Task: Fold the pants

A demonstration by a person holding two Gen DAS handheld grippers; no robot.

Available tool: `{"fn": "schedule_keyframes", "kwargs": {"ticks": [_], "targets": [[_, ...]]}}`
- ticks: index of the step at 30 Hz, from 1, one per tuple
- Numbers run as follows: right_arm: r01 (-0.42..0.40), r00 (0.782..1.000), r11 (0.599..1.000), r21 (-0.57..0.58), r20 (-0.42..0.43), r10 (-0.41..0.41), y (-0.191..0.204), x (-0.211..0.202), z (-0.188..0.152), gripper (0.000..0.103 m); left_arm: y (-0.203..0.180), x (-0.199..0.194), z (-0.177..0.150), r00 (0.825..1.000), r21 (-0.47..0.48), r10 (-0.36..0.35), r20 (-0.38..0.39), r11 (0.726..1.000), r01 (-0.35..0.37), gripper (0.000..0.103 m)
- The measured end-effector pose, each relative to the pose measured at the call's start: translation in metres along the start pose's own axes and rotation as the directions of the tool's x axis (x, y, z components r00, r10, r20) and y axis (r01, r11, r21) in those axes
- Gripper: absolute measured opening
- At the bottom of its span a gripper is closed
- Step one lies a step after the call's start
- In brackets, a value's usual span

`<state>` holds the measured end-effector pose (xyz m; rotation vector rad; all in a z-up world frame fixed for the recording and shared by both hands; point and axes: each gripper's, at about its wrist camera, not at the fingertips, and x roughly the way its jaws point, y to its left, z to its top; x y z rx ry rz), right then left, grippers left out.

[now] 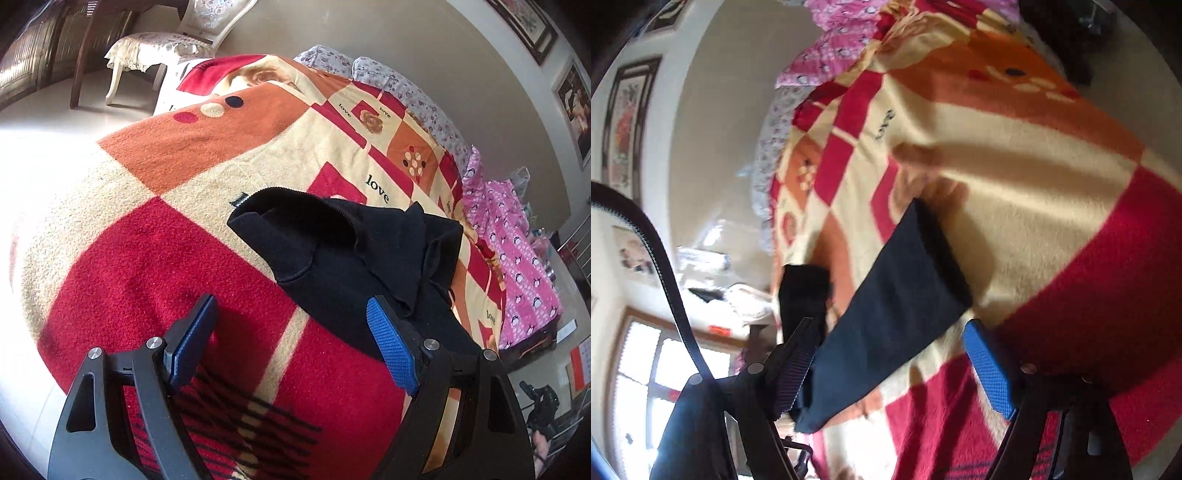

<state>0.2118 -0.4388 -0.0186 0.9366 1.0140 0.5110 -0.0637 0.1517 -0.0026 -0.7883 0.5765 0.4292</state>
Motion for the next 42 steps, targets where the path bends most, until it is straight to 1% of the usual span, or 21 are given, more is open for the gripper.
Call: {"fn": "schedule_keyframes", "kwargs": {"ticks": [1, 2, 4, 8, 10, 13, 16, 21, 26, 29, 30, 31, 32, 33, 34, 36, 37, 38, 39, 40, 42], "targets": [[0.042, 0.999, 0.999, 0.0, 0.002, -0.042, 0.004, 0.004, 0.002, 0.08, 0.002, 0.001, 0.001, 1.0, -0.008, -0.004, -0.006, 1.0, 0.004, 0.083], [0.053, 0.999, 0.999, -0.004, 0.007, -0.053, 0.006, 0.007, 0.003, 0.08, 0.004, 0.001, 0.002, 1.0, -0.013, -0.01, -0.013, 1.0, 0.01, 0.083], [0.057, 0.998, 0.998, -0.012, -0.013, -0.057, 0.012, 0.015, 0.007, 0.078, 0.006, 0.0, 0.002, 1.0, -0.019, -0.021, -0.016, 1.0, 0.021, 0.083], [0.084, 0.996, 0.996, -0.028, 0.009, -0.084, 0.013, 0.014, 0.01, 0.076, 0.009, -0.003, 0.002, 0.999, -0.023, -0.031, -0.021, 0.999, 0.03, 0.083], [0.102, 0.995, 0.991, -0.086, 0.03, -0.1, 0.015, 0.016, 0.008, 0.068, 0.01, -0.003, 0.001, 0.999, -0.025, -0.034, -0.02, 0.999, 0.034, 0.083], [0.112, 0.992, 0.98, -0.164, 0.076, -0.101, 0.014, 0.014, -0.001, 0.063, 0.012, -0.002, 0.003, 0.999, -0.037, -0.044, -0.026, 0.998, 0.043, 0.083], [0.148, 0.986, 0.958, -0.245, 0.118, -0.122, 0.019, 0.014, -0.011, 0.063, 0.019, -0.001, 0.008, 0.997, -0.076, -0.07, -0.043, 0.995, 0.067, 0.083], [0.176, 0.977, 0.939, -0.296, 0.169, -0.13, 0.022, 0.018, -0.019, 0.063, 0.028, 0.008, 0.026, 0.99, -0.178, -0.117, -0.074, 0.979, 0.103, 0.083], [0.179, 0.977, 0.931, -0.318, 0.168, -0.13, 0.023, 0.02, -0.019, 0.061, 0.017, 0.025, 0.041, 0.993, -0.138, -0.089, -0.083, 0.987, 0.077, 0.083], [0.183, 0.977, 0.928, -0.324, 0.169, -0.133, 0.023, 0.02, -0.02, 0.061, 0.005, 0.029, 0.041, 0.998, -0.049, -0.038, -0.057, 0.998, 0.035, 0.083], [0.187, 0.976, 0.926, -0.329, 0.17, -0.136, 0.024, 0.02, -0.02, 0.061, 0.002, 0.032, 0.041, 0.998, -0.022, -0.021, -0.053, 1.0, 0.02, 0.078], [0.19, 0.975, 0.924, -0.333, 0.171, -0.139, 0.024, 0.02, -0.021, 0.061, -0.001, 0.034, 0.039, 0.999, 0.006, -0.004, -0.05, 1.0, 0.004, 0.064], [0.191, 0.975, 0.923, -0.335, 0.173, -0.139, 0.023, 0.02, -0.021, 0.061, -0.005, 0.037, 0.037, 0.998, 0.04, 0.015, -0.053, 0.999, -0.013, 0.056], [0.191, 0.975, 0.922, -0.338, 0.173, -0.139, 0.024, 0.02, -0.021, 0.061, -0.008, 0.039, 0.036, 0.998, 0.068, 0.036, -0.053, 0.997, -0.032, 0.034], [0.191, 0.975, 0.921, -0.34, 0.171, -0.139, 0.024, 0.021, -0.021, 0.061, -0.01, 0.042, 0.034, 0.997, 0.088, 0.046, -0.062, 0.995, -0.041, 0.016], [0.193, 0.976, 0.919, -0.343, 0.16, -0.145, 0.025, 0.02, -0.02, 0.055, -0.009, 0.042, 0.031, 0.998, 0.086, 0.039, -0.052, 0.996, -0.035, 0.012], [0.198, 0.976, 0.918, -0.343, 0.151, -0.154, 0.025, 0.021, -0.019, 0.044, -0.01, 0.04, 0.03, 0.999, 0.086, 0.035, -0.042, 0.996, -0.031, 0.008], [0.204, 0.976, 0.916, -0.345, 0.14, -0.165, 0.025, 0.022, -0.017, 0.034, -0.011, 0.036, 0.03, 0.999, 0.089, 0.028, -0.028, 0.996, -0.025, 0.007], [0.189, 0.981, 0.917, -0.35, 0.106, -0.162, 0.023, 0.026, -0.014, 0.014, -0.013, 0.032, 0.029, 1.0, 0.096, 0.025, -0.011, 0.995, -0.024, 0.006], [0.172, 0.985, 0.919, -0.355, 0.064, -0.16, 0.02, 0.03, -0.012, 0.007, -0.015, 0.028, 0.028, 1.0, 0.105, 0.023, 0.006, 0.994, -0.023, 0.006], [0.184, 0.983, 0.902, -0.389, 0.076, -0.168, 0.02, 0.027, -0.013, 0.007, -0.017, 0.02, 0.027, 1.0, 0.112, 0.016, 0.027, 0.994, -0.019, 0.006]]}}
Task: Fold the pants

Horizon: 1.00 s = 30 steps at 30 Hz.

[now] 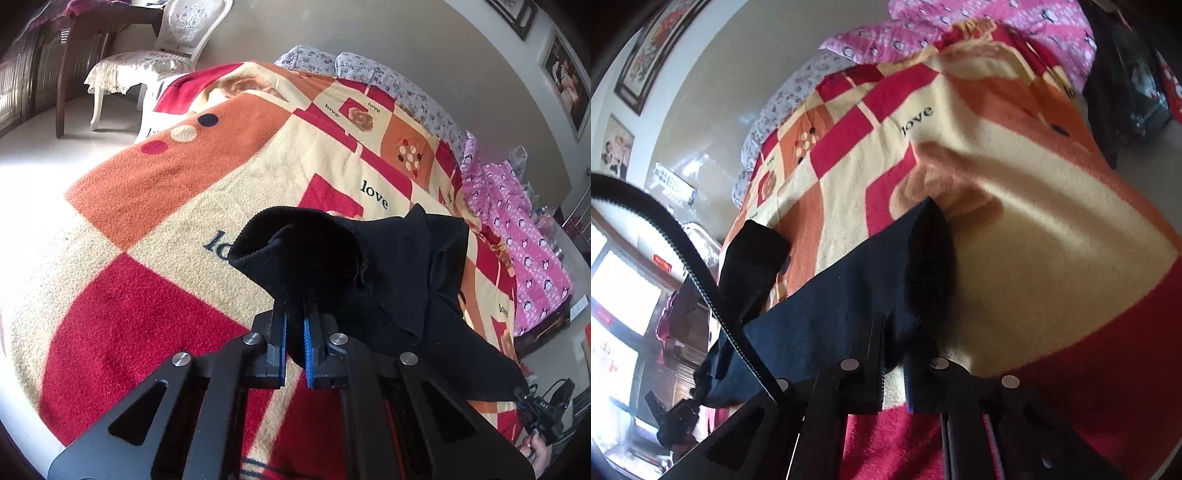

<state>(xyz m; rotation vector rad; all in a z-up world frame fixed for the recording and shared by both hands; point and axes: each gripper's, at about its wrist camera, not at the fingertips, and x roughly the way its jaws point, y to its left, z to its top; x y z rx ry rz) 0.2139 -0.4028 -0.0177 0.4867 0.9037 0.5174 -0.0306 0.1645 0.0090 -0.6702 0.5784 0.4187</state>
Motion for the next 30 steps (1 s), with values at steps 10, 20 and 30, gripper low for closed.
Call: {"fn": "schedule_keyframes", "kwargs": {"ticks": [10, 20, 30], "targets": [[-0.102, 0.991, 0.995, 0.008, -0.086, 0.103, 0.006, -0.026, -0.007, 0.004, 0.04, -0.039, -0.026, 0.998, -0.096, 0.049, 0.036, 0.994, -0.045, 0.005], [0.007, 0.994, 1.0, -0.007, -0.108, -0.007, -0.003, -0.023, -0.023, 0.003, 0.043, -0.036, -0.029, 0.966, 0.017, 0.252, 0.064, 0.967, -0.254, 0.029], [0.164, 0.983, 0.794, -0.586, 0.161, -0.085, 0.179, -0.01, -0.018, 0.031, -0.025, -0.05, -0.043, 0.949, 0.182, 0.177, 0.261, 0.956, -0.228, 0.029]]}}
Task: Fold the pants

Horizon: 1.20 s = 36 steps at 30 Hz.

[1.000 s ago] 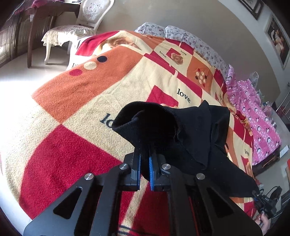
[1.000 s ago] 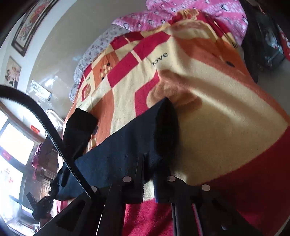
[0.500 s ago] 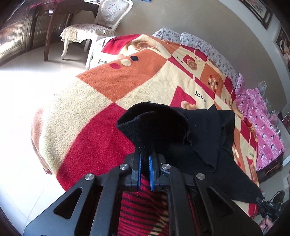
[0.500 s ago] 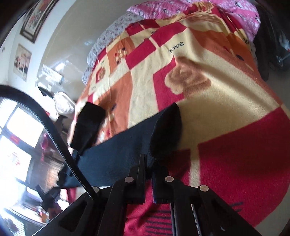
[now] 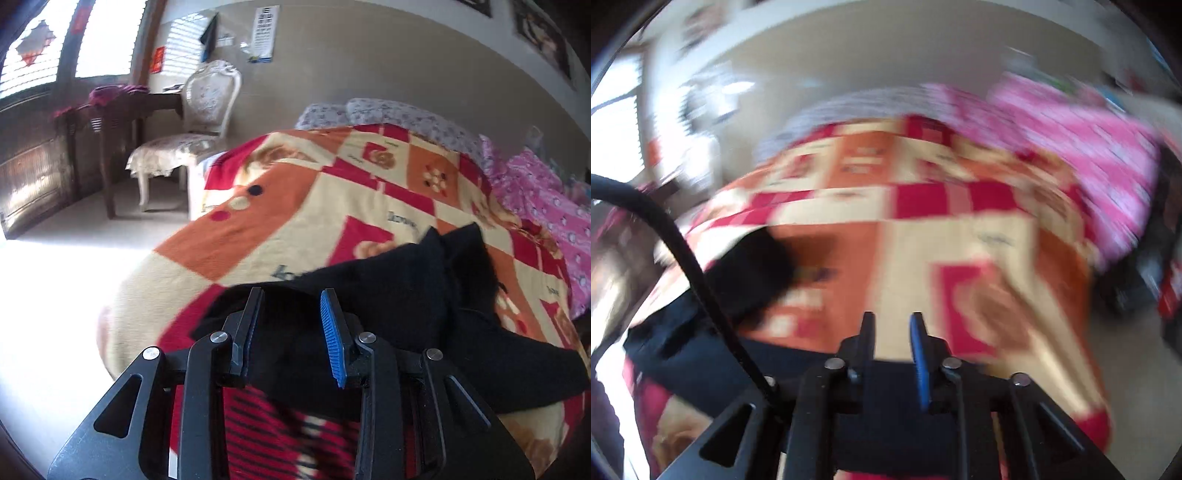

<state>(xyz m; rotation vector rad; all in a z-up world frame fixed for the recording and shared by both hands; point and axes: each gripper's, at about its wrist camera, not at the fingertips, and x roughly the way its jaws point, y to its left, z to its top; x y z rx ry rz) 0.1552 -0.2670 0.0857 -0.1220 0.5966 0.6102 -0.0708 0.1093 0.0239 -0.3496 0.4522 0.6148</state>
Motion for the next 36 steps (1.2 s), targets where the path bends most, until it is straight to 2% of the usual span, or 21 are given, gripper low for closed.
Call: {"fn": "schedule_keyframes", "kwargs": {"ticks": [1, 2, 4, 6, 9, 14, 17, 18, 19, 21, 23, 25, 27, 29, 31, 33, 36], "targets": [[-0.066, 0.998, 0.996, -0.066, 0.004, 0.067, 0.026, 0.01, 0.007, 0.046, -0.012, 0.0, -0.005, 1.0, 0.013, -0.031, -0.003, 0.999, 0.031, 0.029], [-0.117, 0.993, 0.984, -0.132, 0.006, 0.119, 0.053, 0.019, 0.011, 0.05, -0.024, 0.002, -0.012, 0.998, 0.018, -0.065, -0.02, 0.998, 0.066, 0.029], [-0.222, 0.973, 0.941, -0.254, 0.002, 0.23, 0.108, 0.043, 0.016, 0.051, -0.043, 0.009, -0.027, 0.99, 0.039, -0.123, -0.07, 0.991, 0.126, 0.029], [-0.303, 0.951, 0.905, -0.298, -0.04, 0.305, 0.145, 0.071, 0.019, 0.051, -0.054, 0.014, -0.041, 0.986, 0.043, -0.134, -0.103, 0.989, 0.139, 0.029], [-0.319, 0.947, 0.88, -0.351, -0.097, 0.305, 0.189, 0.114, 0.022, 0.051, -0.05, 0.016, -0.042, 0.986, 0.022, -0.121, -0.112, 0.992, 0.124, 0.031], [-0.256, 0.964, 0.869, -0.423, -0.177, 0.198, 0.225, 0.164, 0.009, 0.047, -0.039, 0.022, -0.042, 0.979, -0.033, -0.156, -0.129, 0.988, 0.153, 0.032], [-0.183, 0.98, 0.902, -0.391, -0.149, 0.134, 0.213, 0.175, 0.014, 0.028, -0.039, 0.021, -0.042, 0.976, -0.03, -0.173, -0.134, 0.985, 0.171, 0.036], [-0.191, 0.978, 0.917, -0.35, -0.144, 0.149, 0.205, 0.171, 0.019, 0.012, -0.039, 0.021, -0.04, 0.97, -0.032, -0.197, -0.14, 0.98, 0.194, 0.038], [-0.2, 0.977, 0.929, -0.312, -0.139, 0.164, 0.198, 0.166, 0.023, 0.005, -0.037, 0.021, -0.038, 0.965, -0.035, -0.218, -0.149, 0.976, 0.215, 0.038], [-0.19, 0.98, 0.95, -0.246, -0.103, 0.169, 0.181, 0.158, 0.031, 0.003, -0.037, 0.02, -0.03, 0.955, -0.031, -0.253, -0.152, 0.967, 0.252, 0.038], [-0.191, 0.981, 0.969, -0.158, -0.061, 0.184, 0.155, 0.145, 0.043, 0.002, -0.043, 0.018, -0.024, 0.953, 0.002, -0.259, -0.155, 0.965, 0.262, 0.038], [-0.216, 0.976, 0.973, -0.078, -0.039, 0.213, 0.129, 0.132, 0.052, 0.002, -0.058, 0.023, -0.016, 0.95, 0.095, -0.255, -0.18, 0.957, 0.275, 0.045], [-0.23, 0.973, 0.973, -0.005, -0.022, 0.23, 0.101, 0.122, 0.061, 0.002, -0.076, 0.029, -0.007, 0.957, 0.236, -0.213, -0.195, 0.937, 0.257, 0.045], [-0.253, 0.967, 0.965, 0.066, -0.01, 0.254, 0.072, 0.112, 0.066, 0.002, -0.093, 0.04, -0.003, 0.968, 0.411, -0.135, -0.212, 0.886, 0.214, 0.045], [-0.269, 0.963, 0.953, 0.139, 0.005, 0.271, 0.04, 0.102, 0.067, 0.002, -0.101, 0.055, -0.002, 0.978, 0.539, -0.041, -0.206, 0.829, 0.148, 0.045], [-0.283, 0.958, 0.938, 0.201, 0.017, 0.286, 0.012, 0.092, 0.065, 0.002, -0.1, 0.069, -0.006, 0.965, 0.591, -0.015, -0.262, 0.788, 0.172, 0.046], [-0.283, 0.959, 0.929, 0.24, 0.033, 0.283, -0.018, 0.082, 0.063, 0.002, -0.099, 0.069, 0.002, 0.953, 0.607, -0.024, -0.302, 0.766, 0.212, 0.046]]}}
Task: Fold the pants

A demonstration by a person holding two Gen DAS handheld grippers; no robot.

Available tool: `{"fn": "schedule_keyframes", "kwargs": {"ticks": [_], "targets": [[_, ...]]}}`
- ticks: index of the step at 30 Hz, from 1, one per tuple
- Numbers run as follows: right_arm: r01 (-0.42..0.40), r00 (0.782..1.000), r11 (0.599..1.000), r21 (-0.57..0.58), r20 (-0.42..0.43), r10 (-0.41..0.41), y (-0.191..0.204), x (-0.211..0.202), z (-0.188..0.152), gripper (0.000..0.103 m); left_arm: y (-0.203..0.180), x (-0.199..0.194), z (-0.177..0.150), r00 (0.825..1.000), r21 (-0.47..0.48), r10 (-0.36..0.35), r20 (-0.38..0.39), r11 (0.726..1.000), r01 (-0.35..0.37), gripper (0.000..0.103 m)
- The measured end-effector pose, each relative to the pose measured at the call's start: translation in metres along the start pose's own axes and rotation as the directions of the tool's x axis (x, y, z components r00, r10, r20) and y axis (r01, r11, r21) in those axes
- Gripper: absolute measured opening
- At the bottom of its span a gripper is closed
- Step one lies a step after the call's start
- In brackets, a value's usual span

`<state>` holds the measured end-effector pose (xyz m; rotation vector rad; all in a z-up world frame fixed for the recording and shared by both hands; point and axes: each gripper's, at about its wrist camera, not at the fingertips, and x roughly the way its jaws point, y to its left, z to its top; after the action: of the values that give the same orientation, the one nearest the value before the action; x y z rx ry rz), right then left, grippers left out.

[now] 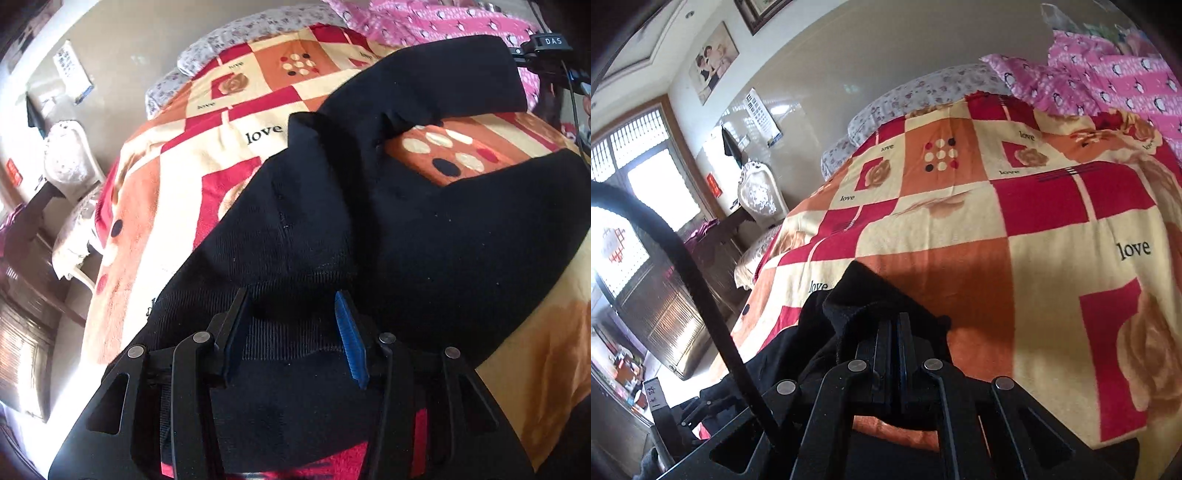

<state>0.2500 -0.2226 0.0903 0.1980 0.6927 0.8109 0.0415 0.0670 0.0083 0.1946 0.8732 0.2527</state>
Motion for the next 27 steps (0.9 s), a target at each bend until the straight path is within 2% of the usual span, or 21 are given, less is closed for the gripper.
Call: {"fn": "schedule_keyframes", "kwargs": {"ticks": [4, 6, 8, 9, 10, 11, 15, 17, 20, 23, 25, 27], "targets": [[0.004, 1.0, 0.999, 0.032, 0.01, -0.005, -0.021, -0.015, 0.002, 0.002, -0.007, -0.013, -0.001, 0.995, 0.052, -0.099, -0.003, 0.994, 0.099, 0.046], [0.007, 1.0, 1.0, 0.03, 0.008, -0.007, -0.024, -0.017, 0.001, 0.002, -0.012, 0.001, -0.003, 0.998, 0.074, -0.037, -0.052, 0.996, 0.041, 0.049], [0.004, 1.0, 1.0, 0.023, 0.008, -0.004, -0.024, -0.018, 0.0, 0.002, -0.007, 0.005, -0.002, 0.999, 0.04, -0.011, -0.048, 0.999, 0.013, 0.066], [0.001, 1.0, 1.0, 0.018, 0.012, -0.001, -0.022, -0.021, 0.001, 0.002, -0.003, 0.008, -0.001, 0.999, 0.016, -0.005, -0.053, 1.0, 0.006, 0.067], [-0.003, 1.0, 1.0, 0.013, 0.018, 0.003, -0.021, -0.023, 0.002, 0.002, 0.002, 0.01, 0.001, 0.998, -0.009, -0.001, -0.055, 1.0, 0.0, 0.035], [-0.003, 1.0, 1.0, 0.01, 0.027, 0.003, -0.02, -0.026, 0.004, 0.002, 0.007, 0.012, 0.003, 0.998, -0.025, 0.005, -0.067, 1.0, -0.006, 0.011], [0.003, 0.998, 1.0, -0.023, 0.055, -0.002, -0.015, -0.042, 0.019, 0.002, 0.034, 0.002, 0.009, 0.999, -0.092, 0.051, -0.013, 0.994, -0.052, 0.009], [0.001, 0.998, 0.999, -0.037, 0.059, 0.001, -0.012, -0.05, 0.027, 0.002, 0.062, -0.009, 0.018, 0.997, -0.167, 0.069, 0.031, 0.984, -0.063, 0.009], [-0.004, 0.998, 0.998, -0.07, 0.069, 0.009, -0.006, -0.064, 0.037, 0.002, 0.112, -0.022, 0.033, 0.995, -0.315, 0.041, 0.087, 0.949, -0.012, 0.009], [-0.01, 0.996, 0.997, -0.079, 0.093, 0.017, -0.003, -0.08, 0.042, 0.002, 0.156, -0.022, 0.045, 0.992, -0.414, 0.057, 0.113, 0.91, -0.005, 0.009], [-0.031, 0.993, 0.996, -0.079, 0.114, 0.04, 0.0, -0.097, 0.042, 0.002, 0.175, -0.017, 0.049, 0.991, -0.463, 0.053, 0.119, 0.886, 0.008, 0.009], [-0.056, 0.988, 0.996, -0.074, 0.139, 0.065, 0.002, -0.115, 0.039, 0.002, 0.182, -0.012, 0.048, 0.991, -0.482, 0.051, 0.123, 0.876, 0.014, 0.009]]}}
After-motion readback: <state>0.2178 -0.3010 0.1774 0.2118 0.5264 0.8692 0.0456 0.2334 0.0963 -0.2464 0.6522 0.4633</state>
